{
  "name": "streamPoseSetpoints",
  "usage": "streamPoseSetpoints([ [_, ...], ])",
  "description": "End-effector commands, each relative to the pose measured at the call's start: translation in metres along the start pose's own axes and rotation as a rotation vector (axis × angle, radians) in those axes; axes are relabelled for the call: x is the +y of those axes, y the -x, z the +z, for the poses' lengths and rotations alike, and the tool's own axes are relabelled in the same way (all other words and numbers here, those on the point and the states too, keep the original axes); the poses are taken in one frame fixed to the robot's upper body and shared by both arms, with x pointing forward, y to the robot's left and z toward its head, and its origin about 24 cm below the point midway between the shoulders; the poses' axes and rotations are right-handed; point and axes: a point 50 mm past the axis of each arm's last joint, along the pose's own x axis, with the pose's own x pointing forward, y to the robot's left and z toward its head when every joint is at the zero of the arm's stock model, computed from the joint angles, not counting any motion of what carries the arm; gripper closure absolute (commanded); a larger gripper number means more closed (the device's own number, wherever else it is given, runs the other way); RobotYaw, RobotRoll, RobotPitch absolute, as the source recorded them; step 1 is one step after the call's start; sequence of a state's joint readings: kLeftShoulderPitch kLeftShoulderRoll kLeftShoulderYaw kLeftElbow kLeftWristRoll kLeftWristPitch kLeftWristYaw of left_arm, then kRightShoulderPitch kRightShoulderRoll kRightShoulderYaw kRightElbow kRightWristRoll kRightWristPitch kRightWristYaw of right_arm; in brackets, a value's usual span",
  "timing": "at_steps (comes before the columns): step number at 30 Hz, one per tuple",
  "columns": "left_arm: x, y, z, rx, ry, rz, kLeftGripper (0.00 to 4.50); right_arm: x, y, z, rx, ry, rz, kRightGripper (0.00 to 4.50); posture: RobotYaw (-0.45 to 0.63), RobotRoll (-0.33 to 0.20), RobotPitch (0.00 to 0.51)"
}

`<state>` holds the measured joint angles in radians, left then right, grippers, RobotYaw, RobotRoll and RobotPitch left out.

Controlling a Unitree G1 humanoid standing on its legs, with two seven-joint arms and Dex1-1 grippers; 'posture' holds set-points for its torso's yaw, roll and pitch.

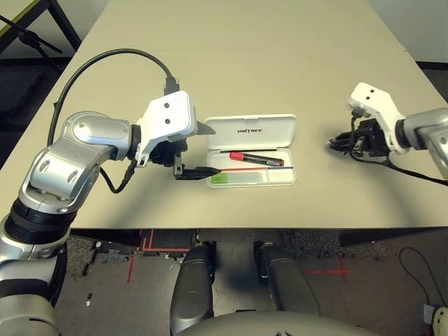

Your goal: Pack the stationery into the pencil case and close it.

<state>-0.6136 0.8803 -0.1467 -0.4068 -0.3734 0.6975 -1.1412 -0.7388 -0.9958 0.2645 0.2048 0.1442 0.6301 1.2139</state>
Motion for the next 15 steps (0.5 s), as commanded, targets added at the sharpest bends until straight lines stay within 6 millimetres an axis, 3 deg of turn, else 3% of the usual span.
streamPoseSetpoints([
  [1,-0.002,-0.001,-0.006,0.016,0.015,-0.031,0.0,-0.001,0.004,0.002,0.013,0.05,0.028,4.14,0.02,0.0,0.196],
  [7,0.0,0.0,-0.008,0.019,0.016,-0.038,0.0,0.002,0.006,0.011,0.003,0.131,0.098,4.14,0.02,0.0,0.197],
  [15,0.002,0.001,-0.009,0.02,0.017,-0.042,0.0,0.024,-0.004,0.02,-0.053,0.264,0.3,4.14,0.02,0.0,0.196],
])
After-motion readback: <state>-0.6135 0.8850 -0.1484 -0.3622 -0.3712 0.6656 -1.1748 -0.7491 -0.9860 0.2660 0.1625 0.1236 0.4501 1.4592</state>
